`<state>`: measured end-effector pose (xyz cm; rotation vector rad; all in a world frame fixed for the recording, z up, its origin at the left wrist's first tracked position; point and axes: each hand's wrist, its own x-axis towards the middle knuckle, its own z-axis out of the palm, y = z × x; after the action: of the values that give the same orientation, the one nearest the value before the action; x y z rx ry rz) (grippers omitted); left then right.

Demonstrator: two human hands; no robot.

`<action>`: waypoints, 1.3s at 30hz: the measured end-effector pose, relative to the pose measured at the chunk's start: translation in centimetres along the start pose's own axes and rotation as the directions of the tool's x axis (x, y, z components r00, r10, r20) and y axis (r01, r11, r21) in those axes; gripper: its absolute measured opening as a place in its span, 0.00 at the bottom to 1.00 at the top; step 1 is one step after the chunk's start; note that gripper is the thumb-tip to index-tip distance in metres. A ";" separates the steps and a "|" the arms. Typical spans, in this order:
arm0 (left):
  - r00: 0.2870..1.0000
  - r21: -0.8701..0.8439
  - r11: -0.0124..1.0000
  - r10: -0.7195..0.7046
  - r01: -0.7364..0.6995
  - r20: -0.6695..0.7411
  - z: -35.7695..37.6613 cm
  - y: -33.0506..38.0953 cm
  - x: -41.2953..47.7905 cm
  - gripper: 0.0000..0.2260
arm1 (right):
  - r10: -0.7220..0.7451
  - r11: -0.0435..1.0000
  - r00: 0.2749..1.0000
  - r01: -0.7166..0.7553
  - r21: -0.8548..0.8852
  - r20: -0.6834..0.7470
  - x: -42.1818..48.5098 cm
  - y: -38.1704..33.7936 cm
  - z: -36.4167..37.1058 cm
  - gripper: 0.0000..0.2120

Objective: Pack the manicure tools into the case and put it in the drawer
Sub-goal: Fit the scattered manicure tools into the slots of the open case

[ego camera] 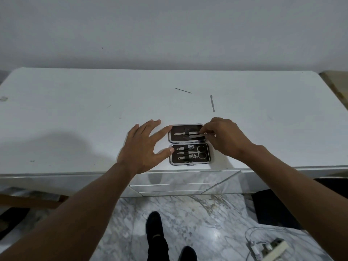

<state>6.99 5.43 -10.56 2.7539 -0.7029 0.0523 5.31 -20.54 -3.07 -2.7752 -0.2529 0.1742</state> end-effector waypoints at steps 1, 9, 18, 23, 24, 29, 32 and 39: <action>1.000 0.000 1.000 0.000 0.000 0.001 0.0 0.0 0.0 0.31 | -0.006 1.000 1.000 0.006 -0.006 0.005 0.0 0.0 -0.2 0.12; 1.000 0.003 1.000 -0.005 0.005 0.012 0.1 0.0 0.1 0.31 | -0.064 0.998 0.996 0.066 -0.026 0.062 0.0 0.6 -0.8 0.12; 1.000 0.001 1.000 -0.007 0.007 0.014 0.1 0.0 0.1 0.31 | -0.076 0.997 0.996 0.077 -0.011 0.052 -0.1 0.8 -0.6 0.11; 1.000 0.004 1.000 -0.003 0.003 0.006 0.1 -0.1 0.1 0.31 | -0.080 0.996 0.996 0.081 -0.037 0.040 -0.1 0.5 -0.4 0.10; 1.000 0.003 1.000 -0.003 0.003 0.003 0.1 -0.1 0.1 0.31 | -0.084 0.995 0.996 0.086 -0.041 0.041 0.0 0.4 -0.4 0.11; 1.000 -0.001 1.000 -0.005 0.005 -0.006 0.1 0.0 0.0 0.30 | -0.090 0.994 0.992 0.094 -0.054 0.086 0.4 0.1 -0.6 0.14; 1.000 -0.005 1.000 -0.006 0.006 -0.013 0.1 0.0 0.0 0.30 | -0.079 0.995 0.992 0.085 -0.054 0.099 0.8 -0.2 -0.6 0.15; 1.000 -0.019 1.000 -0.006 0.006 -0.023 0.0 0.1 0.0 0.30 | -0.054 0.997 0.994 0.059 -0.044 0.096 1.7 -1.2 -0.4 0.14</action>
<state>6.94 5.31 -10.55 2.7326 -0.6854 0.0755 6.84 -19.25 -2.46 -2.8057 -0.3635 0.2891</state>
